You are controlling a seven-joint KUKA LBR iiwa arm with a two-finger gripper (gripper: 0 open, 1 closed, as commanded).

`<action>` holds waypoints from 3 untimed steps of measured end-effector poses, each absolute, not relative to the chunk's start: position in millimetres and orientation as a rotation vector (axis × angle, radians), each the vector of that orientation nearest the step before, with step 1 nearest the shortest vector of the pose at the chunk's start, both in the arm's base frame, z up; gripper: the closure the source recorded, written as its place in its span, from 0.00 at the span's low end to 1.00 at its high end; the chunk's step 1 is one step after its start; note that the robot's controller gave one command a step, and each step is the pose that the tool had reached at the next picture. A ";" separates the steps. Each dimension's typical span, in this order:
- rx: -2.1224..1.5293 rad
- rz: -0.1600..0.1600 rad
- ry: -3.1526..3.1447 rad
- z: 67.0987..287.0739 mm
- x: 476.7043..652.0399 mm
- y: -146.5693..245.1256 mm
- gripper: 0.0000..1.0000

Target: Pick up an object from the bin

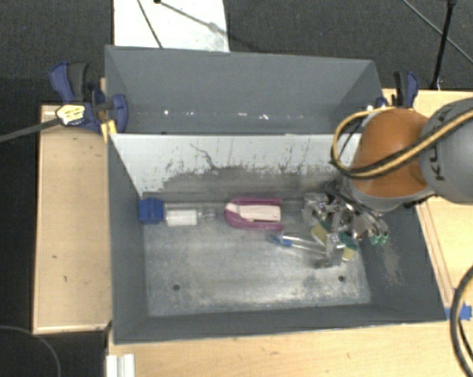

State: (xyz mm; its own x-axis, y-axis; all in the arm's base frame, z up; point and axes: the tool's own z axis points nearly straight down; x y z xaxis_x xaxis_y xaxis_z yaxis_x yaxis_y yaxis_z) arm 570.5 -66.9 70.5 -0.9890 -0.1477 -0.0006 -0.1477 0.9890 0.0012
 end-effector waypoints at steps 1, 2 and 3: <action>-0.229 0.003 3.135 69.8 569.6 -66.6 1.00; -0.252 0.001 3.124 123.0 588.4 -49.4 1.00; -0.563 0.005 3.092 69.1 575.3 -63.9 1.00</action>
Offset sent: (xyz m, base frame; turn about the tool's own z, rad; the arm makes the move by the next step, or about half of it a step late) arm 0.0000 0.0000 0.0000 0.0000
